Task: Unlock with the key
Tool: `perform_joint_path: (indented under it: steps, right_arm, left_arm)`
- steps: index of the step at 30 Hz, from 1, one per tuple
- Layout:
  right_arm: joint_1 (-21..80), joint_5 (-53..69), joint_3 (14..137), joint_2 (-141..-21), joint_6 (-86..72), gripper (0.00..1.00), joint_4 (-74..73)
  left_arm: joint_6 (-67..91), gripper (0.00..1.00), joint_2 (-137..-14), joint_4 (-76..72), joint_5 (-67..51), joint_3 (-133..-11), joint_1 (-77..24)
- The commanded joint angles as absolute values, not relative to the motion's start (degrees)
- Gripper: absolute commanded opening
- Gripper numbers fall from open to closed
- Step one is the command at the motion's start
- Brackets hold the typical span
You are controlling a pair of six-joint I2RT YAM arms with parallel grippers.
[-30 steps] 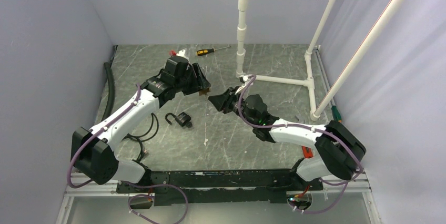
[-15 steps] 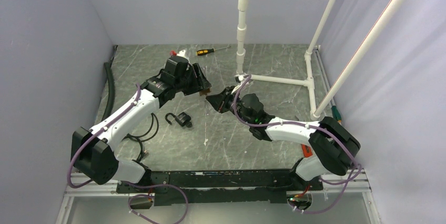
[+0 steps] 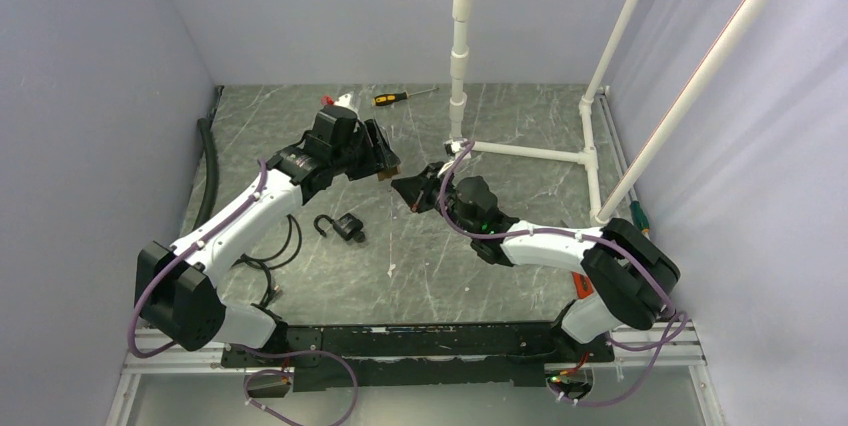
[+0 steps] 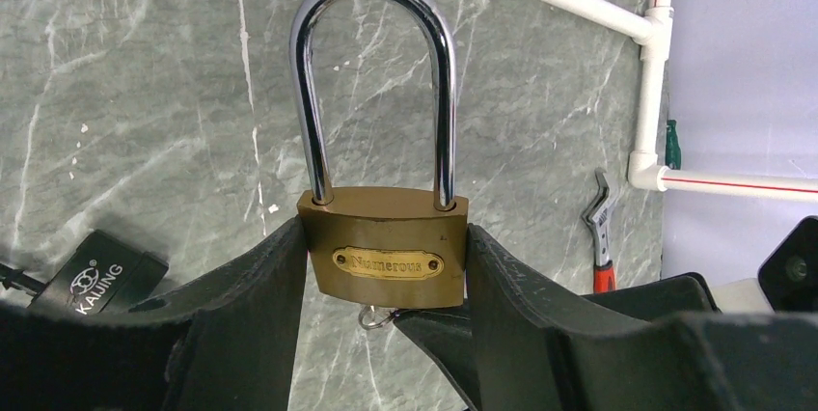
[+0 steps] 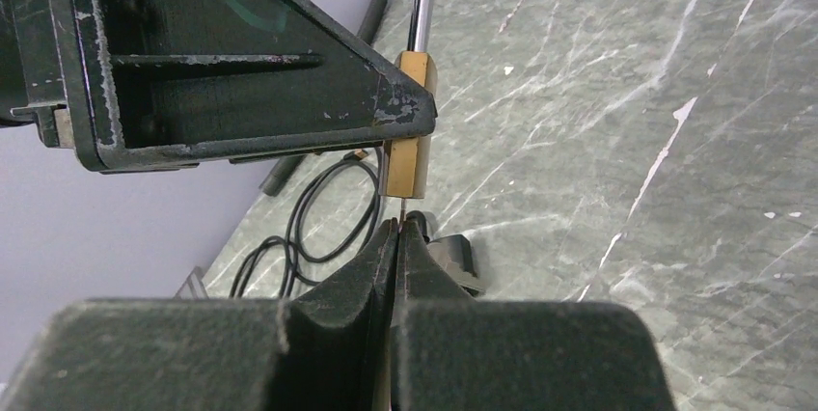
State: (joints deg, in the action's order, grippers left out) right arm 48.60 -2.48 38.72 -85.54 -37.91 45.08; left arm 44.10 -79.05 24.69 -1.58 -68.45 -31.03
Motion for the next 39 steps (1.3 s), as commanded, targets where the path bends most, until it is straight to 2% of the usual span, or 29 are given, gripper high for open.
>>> perform_joint_path:
  steps: [1,7,13,21,31,33,39]
  right_arm:
    - [48.82,-4.46,41.85,-85.54,-36.17,0.0,47.75]
    - [48.84,-4.52,43.08,-85.85,-35.55,0.0,46.48]
    - [48.86,-3.25,42.9,-85.96,-35.24,0.15,45.31]
    - [48.87,-3.31,42.03,-85.31,-35.74,0.16,44.79]
    - [48.87,-3.33,41.31,-84.91,-36.41,0.24,43.69]
    - [48.87,-3.34,41.01,-84.93,-36.48,0.24,43.75]
    - [48.86,-3.34,41.04,-85.18,-36.71,0.08,43.85]
  left_arm:
    - [44.65,0.0,-77.51,19.35,-4.33,-69.85,-31.53]
    - [44.47,0.0,-77.59,19.7,-3.68,-69.9,-31.52]
    - [44.3,0.0,-77.59,20.13,-3.03,-70.09,-31.52]
    - [43.99,0.0,-77.57,20.35,-2.26,-70.14,-31.48]
    - [43.68,0.0,-77.37,20.63,-1.61,-70.35,-31.51]
    - [43.64,0.0,-77.27,20.51,-1.5,-70.3,-31.4]
    - [43.59,0.0,-77.26,20.4,-1.62,-70.14,-31.48]
